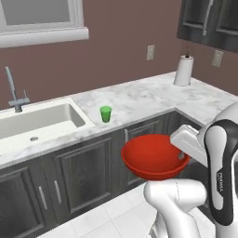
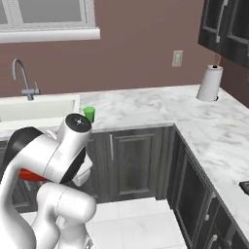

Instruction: Pick the cup and bowl from the counter and place them on the counter next to the sink.

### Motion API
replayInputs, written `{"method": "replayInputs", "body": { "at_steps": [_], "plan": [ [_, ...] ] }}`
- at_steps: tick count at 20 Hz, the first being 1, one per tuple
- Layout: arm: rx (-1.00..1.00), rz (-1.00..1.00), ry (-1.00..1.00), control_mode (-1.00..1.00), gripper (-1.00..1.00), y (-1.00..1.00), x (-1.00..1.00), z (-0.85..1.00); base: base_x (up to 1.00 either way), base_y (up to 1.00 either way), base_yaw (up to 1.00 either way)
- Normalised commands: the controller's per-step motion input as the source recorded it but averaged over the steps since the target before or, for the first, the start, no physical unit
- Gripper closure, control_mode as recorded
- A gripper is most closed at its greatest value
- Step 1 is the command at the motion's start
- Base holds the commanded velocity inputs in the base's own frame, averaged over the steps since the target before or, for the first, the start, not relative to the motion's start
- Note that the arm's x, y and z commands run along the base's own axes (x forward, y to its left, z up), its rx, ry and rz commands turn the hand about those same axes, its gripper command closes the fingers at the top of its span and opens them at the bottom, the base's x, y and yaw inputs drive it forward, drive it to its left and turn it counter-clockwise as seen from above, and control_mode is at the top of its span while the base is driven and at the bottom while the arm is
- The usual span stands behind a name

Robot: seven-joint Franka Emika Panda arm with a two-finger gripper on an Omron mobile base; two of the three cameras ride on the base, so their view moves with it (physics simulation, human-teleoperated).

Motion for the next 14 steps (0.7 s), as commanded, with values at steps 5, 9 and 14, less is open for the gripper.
{"method": "replayInputs", "body": {
  "at_steps": [5, 9, 14],
  "plan": [
    [0.0, 0.0, 0.0, 1.0, 1.0, 0.0, 0.0, 0.0, 0.05, 0.98, 0.0],
    [0.0, 0.0, 0.0, 1.0, 1.0, 0.0, 0.0, 0.0, 0.71, 0.23, 0.21],
    [0.0, 0.0, 0.0, 1.0, 1.0, 0.0, 0.0, 0.0, 1.0, -0.16, 0.27]
  ]
}}
